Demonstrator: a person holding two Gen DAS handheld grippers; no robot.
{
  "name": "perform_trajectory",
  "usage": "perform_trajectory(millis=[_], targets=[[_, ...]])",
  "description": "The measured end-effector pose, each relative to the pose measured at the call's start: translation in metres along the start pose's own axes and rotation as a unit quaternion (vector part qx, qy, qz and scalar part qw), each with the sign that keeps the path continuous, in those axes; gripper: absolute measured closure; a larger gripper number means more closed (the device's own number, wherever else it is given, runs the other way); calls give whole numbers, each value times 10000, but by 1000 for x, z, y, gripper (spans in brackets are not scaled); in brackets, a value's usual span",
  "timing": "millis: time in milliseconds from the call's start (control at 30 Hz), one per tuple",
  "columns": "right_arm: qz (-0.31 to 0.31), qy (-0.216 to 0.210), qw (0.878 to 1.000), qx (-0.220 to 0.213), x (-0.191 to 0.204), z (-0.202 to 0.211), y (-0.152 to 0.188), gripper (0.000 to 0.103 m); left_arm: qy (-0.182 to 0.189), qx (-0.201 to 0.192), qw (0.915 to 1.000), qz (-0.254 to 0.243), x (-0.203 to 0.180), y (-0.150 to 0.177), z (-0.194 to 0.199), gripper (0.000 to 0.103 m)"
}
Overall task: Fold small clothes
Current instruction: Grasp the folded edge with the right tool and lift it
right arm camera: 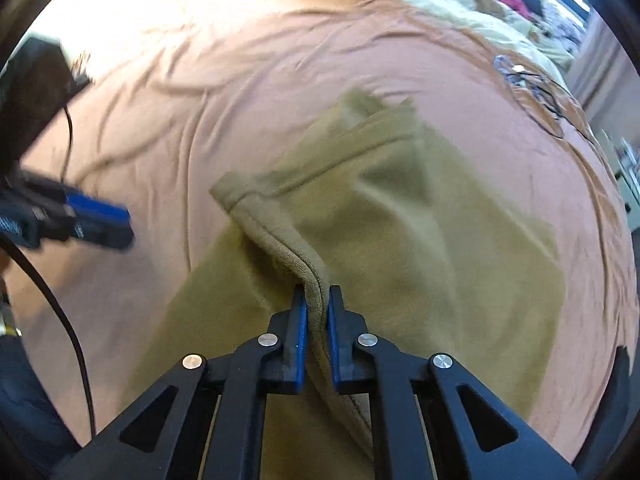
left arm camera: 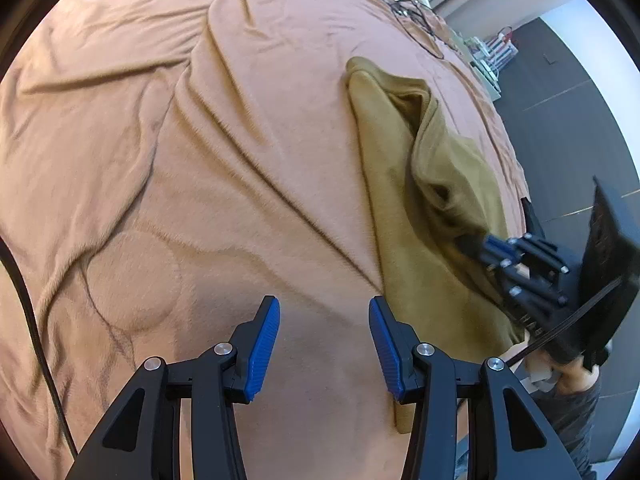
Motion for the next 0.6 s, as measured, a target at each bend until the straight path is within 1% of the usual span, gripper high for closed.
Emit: perform_trajectory(millis=[200,400,600], targets=[[-369,62,9990,-255,-34,28,-5,98,-13,-50,9999,-102,-14,-13,-3,54],[-873,206,9950,-434,-73,44,-4,98,-42,-79,9998,-178,-23,-29,-9,54],[-1464,260,9881,-397,-116,33,4,98,-105,-67,9996,-244,-25,-41,-15,54]])
Point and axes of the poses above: each gripper's, at about its wrist camera, not at the fingertips, and z roughly against the way its jaws point, x to its left, y to its underside, the point moved 4 cm from there along -z, roughly the way its jaws point, and after that the axes turned 7 degrees about y, right-handed, at the moved point
